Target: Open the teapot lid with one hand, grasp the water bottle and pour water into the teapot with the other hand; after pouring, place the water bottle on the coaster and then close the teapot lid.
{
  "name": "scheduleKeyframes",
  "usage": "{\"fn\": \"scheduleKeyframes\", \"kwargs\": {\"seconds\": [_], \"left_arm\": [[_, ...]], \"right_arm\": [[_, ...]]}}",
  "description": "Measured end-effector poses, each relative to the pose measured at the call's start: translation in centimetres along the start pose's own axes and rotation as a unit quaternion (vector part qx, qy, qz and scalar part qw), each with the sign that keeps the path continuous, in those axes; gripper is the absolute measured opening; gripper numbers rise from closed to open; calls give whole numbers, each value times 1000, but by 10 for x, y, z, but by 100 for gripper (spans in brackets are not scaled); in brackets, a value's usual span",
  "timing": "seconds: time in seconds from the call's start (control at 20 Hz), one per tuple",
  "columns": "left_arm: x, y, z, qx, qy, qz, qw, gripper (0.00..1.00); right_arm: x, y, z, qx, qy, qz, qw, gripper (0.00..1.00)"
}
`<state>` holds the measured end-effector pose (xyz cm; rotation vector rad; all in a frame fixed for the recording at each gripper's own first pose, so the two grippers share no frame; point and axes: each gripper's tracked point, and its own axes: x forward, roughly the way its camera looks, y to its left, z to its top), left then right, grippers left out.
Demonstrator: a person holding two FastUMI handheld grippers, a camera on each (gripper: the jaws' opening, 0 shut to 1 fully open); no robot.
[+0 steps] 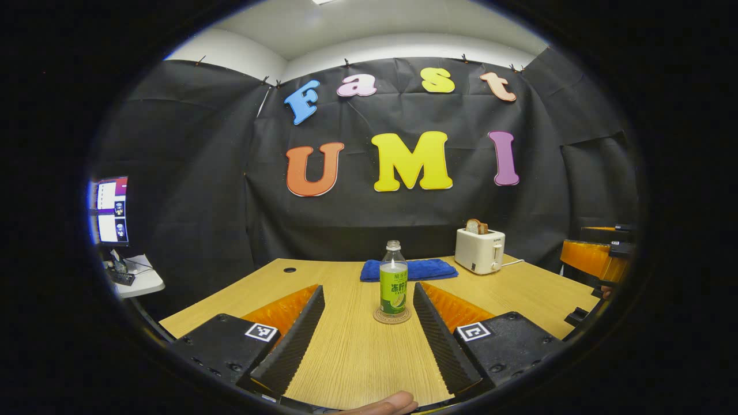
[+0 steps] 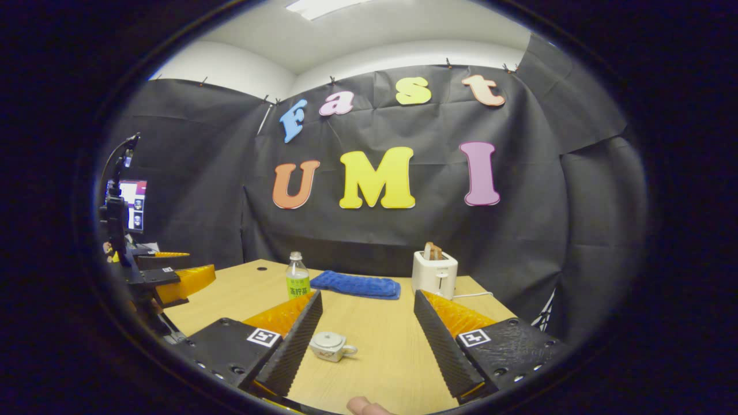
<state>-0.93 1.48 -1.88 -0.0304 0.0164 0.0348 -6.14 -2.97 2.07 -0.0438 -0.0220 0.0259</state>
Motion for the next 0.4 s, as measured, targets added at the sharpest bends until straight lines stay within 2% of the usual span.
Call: {"fn": "scheduleKeyframes", "kwargs": {"seconds": [0.4], "left_arm": [[3, -10, -7, 1, 7, -13, 1000, 97]], "right_arm": [[-3, -23, 10, -12, -17, -38, 999, 97]]}}
